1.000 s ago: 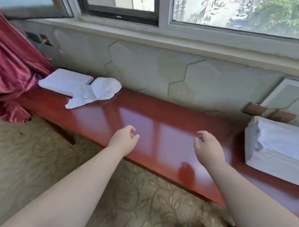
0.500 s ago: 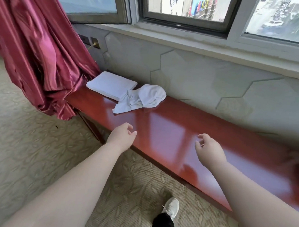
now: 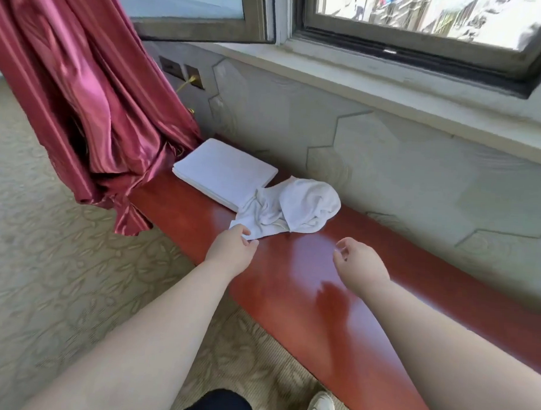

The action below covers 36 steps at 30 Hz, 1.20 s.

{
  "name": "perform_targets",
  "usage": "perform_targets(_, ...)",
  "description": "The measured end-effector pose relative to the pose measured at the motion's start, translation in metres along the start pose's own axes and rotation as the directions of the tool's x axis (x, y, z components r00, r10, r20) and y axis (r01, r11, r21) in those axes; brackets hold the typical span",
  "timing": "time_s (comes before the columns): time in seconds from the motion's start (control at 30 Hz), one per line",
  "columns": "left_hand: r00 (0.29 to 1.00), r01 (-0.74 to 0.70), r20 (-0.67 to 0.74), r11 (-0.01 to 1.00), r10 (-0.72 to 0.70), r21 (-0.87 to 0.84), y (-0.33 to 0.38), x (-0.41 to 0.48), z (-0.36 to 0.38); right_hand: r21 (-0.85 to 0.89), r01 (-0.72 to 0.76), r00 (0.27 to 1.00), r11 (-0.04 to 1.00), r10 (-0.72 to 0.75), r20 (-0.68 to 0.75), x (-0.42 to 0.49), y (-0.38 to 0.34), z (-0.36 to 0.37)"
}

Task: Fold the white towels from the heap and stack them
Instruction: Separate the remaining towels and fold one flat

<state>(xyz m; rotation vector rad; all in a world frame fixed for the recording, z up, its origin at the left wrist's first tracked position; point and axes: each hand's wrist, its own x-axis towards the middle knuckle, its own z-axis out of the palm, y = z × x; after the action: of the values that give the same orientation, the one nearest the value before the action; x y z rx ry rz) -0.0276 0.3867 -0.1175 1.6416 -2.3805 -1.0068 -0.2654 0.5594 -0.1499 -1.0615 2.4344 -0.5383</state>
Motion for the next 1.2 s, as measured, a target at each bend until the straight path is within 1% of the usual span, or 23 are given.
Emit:
perform_targets(0.1,0.999,0.014,0.032,1.0,-0.014,-0.013,-0.005,0.037,-0.008,-0.001,0.017,0.999,1.0,-0.017,0.039,0.036,-0.032,0.016)
perform_targets(0.2,0.996,0.001,0.087,0.999,0.002,-0.037,-0.006,0.09,-0.012,-0.021,0.019,0.997,1.0,-0.017,0.082,0.074,-0.061,0.038)
perform_targets(0.3,0.985,-0.047,0.167,0.999,0.048,-0.01,-0.002,0.144,-0.012,-0.089,-0.071,0.991,0.994,0.08,0.106,0.109,-0.085,0.06)
perform_targets(0.43,0.942,-0.148,0.307,0.989,0.132,0.029,0.003,0.202,-0.011,-0.206,-0.183,0.98,0.961,0.196,0.044,0.15,-0.114,0.091)
perform_targets(0.53,0.905,-0.233,0.384,0.969,0.185,0.082,0.008,0.237,-0.006,-0.241,-0.215,0.975,0.947,0.22,-0.006,0.171,-0.124,0.106)
perform_targets(0.63,0.853,-0.322,0.464,0.941,0.239,0.107,0.022,0.26,0.003,-0.138,-0.252,0.962,0.958,0.233,-0.144,0.177,-0.122,0.102)
perform_targets(0.73,0.801,-0.435,0.508,0.891,0.317,0.129,0.041,0.27,0.017,0.049,-0.172,0.938,0.984,0.179,-0.297,0.164,-0.116,0.08)
perform_targets(0.8,0.782,-0.483,0.495,0.87,0.378,0.098,0.059,0.267,0.024,0.17,-0.121,0.912,0.978,0.177,-0.371,0.151,-0.111,0.055)
perform_targets(0.87,0.749,-0.561,0.461,0.825,0.476,0.06,0.081,0.261,0.031,0.244,-0.121,0.88,0.962,0.217,-0.422,0.139,-0.109,0.027)
perform_targets(0.93,0.685,-0.66,0.455,0.749,0.57,0.056,0.105,0.253,0.039,0.327,-0.128,0.856,0.936,0.271,-0.44,0.122,-0.109,-0.002)
perform_targets(1.0,0.623,-0.706,0.477,0.708,0.62,0.001,0.126,0.243,0.047,0.365,-0.165,0.851,0.916,0.319,-0.418,0.104,-0.103,-0.026)
perform_targets(1.03,0.604,-0.712,0.5,0.702,0.621,-0.013,0.136,0.237,0.05,0.356,-0.191,0.852,0.915,0.335,-0.403,0.095,-0.097,-0.036)
perform_targets(1.1,0.564,-0.738,0.582,0.674,0.585,0.037,0.153,0.222,0.057,0.306,-0.237,0.851,0.922,0.349,-0.393,0.076,-0.08,-0.049)
perform_targets(1.17,0.508,-0.812,0.623,0.572,0.594,0.117,0.164,0.205,0.067,0.295,-0.283,0.833,0.913,0.386,-0.396,0.053,-0.057,-0.058)
perform_targets(1.2,0.5,-0.826,0.612,0.549,0.613,0.125,0.167,0.197,0.072,0.305,-0.309,0.824,0.901,0.414,-0.386,0.041,-0.044,-0.062)
